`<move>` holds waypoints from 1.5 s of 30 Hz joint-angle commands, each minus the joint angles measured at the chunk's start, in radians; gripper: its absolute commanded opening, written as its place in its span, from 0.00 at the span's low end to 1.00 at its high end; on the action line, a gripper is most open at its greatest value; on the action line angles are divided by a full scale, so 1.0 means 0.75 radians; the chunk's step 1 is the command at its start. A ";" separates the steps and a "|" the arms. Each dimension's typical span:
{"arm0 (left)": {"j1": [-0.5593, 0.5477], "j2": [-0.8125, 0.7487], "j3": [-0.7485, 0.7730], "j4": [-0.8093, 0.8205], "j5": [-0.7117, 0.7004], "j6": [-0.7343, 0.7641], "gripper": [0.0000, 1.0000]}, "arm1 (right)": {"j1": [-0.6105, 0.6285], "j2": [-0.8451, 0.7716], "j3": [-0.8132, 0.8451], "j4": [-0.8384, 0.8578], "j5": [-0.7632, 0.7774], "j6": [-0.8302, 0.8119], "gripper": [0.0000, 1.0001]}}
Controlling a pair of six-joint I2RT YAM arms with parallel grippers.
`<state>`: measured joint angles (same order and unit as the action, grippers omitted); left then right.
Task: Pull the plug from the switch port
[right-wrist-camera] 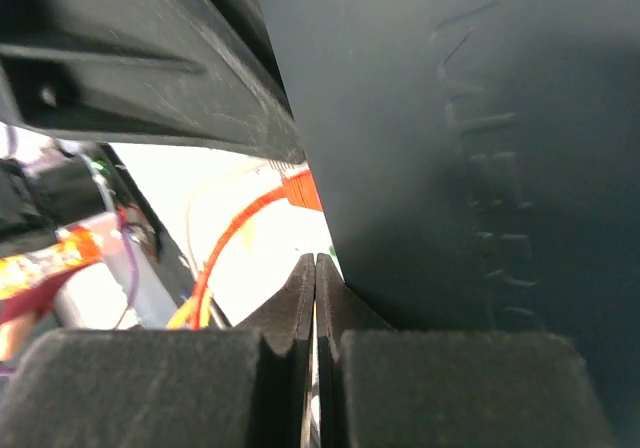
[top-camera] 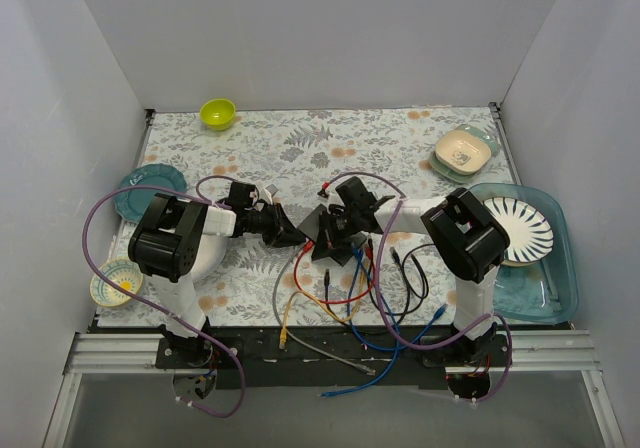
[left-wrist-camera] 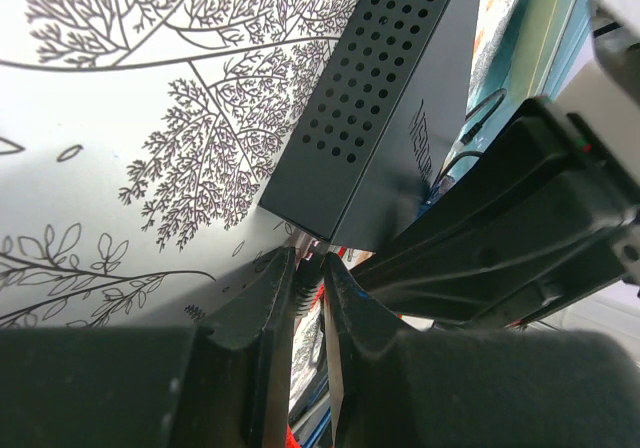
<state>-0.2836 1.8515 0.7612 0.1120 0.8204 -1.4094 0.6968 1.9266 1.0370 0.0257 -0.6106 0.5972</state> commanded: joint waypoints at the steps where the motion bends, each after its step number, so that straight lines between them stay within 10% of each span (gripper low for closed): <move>1: -0.015 0.016 -0.037 -0.127 -0.206 0.059 0.00 | 0.002 0.010 0.108 -0.224 0.188 -0.144 0.01; 25: 0.012 -0.398 -0.127 -0.360 -0.425 0.032 0.00 | -0.056 -0.122 0.067 -0.055 0.246 -0.079 0.01; 29: 0.041 -0.474 -0.058 -0.335 -0.503 -0.084 0.34 | -0.088 -0.190 0.061 0.086 0.184 -0.015 0.01; 32: 0.051 -0.505 -0.011 -0.287 -0.529 -0.158 0.40 | -0.131 -0.207 0.069 0.143 0.135 0.044 0.01; 45: 0.014 -0.096 0.106 0.094 -0.059 -0.217 0.40 | -0.389 0.067 0.000 0.453 -0.082 0.386 0.01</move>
<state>-0.2508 1.7287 0.8074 0.1108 0.6659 -1.5784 0.4068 1.9495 1.0389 0.2989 -0.6140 0.8360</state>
